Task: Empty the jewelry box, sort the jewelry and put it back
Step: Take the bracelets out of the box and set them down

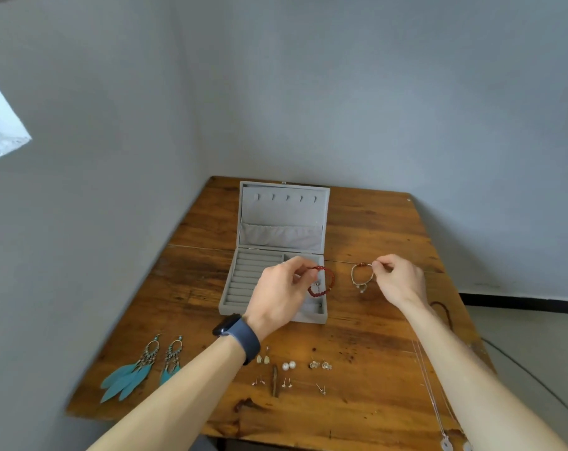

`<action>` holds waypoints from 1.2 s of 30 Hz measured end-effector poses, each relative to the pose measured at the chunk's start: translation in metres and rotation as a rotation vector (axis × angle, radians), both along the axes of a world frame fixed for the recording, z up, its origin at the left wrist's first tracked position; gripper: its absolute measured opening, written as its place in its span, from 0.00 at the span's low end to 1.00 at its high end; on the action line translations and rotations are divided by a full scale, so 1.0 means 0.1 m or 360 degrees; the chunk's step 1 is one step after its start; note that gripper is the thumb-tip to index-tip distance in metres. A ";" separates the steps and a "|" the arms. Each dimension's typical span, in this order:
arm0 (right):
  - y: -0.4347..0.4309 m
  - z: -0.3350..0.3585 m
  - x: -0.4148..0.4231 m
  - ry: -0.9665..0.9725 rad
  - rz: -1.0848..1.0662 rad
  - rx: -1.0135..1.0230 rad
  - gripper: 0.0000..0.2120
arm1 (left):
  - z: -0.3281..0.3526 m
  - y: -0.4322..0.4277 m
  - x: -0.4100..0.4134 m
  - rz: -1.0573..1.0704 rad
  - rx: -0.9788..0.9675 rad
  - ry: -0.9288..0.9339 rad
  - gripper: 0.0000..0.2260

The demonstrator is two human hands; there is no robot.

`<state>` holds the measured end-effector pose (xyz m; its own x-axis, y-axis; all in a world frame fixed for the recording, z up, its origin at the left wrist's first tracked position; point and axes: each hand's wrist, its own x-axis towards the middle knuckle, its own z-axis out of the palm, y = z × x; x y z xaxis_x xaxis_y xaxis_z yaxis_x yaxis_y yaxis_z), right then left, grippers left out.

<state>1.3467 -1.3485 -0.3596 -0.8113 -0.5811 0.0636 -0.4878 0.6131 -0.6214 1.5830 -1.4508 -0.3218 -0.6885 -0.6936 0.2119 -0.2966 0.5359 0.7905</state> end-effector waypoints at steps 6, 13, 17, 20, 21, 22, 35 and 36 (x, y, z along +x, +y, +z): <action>0.58 0.21 0.53 -0.0932 0.0560 -0.0462 0.18 | 0.00 0.18 -0.28 -0.0181 0.0254 0.0072 0.06; 0.86 0.06 0.70 -0.0544 0.0283 -0.0619 0.07 | -0.17 0.34 -0.45 -0.0256 0.0254 -0.0058 0.05; 0.91 0.02 0.65 -0.0384 0.0213 -0.0466 0.05 | -0.32 0.29 -0.40 -0.0216 -0.0022 -0.0280 0.08; 0.88 0.04 0.63 -0.0283 0.0199 -0.0357 0.04 | -0.43 0.23 -0.33 -0.0134 -0.0278 -0.0416 0.14; 0.86 0.04 0.61 -0.0271 0.0196 -0.0336 0.04 | -0.46 0.20 -0.29 -0.0081 -0.0400 -0.0475 0.18; 0.83 0.03 0.60 -0.0261 0.0190 -0.0316 0.04 | -0.50 0.16 -0.26 -0.0037 -0.0520 -0.0538 0.22; 0.41 -0.14 0.51 -0.0021 -0.0115 0.0092 0.06 | -0.72 -0.41 0.21 0.0113 -0.0490 -0.1099 0.28; 0.41 -0.17 0.50 0.0032 -0.0148 0.0141 0.06 | -0.72 -0.41 0.20 0.0111 -0.0484 -0.1099 0.28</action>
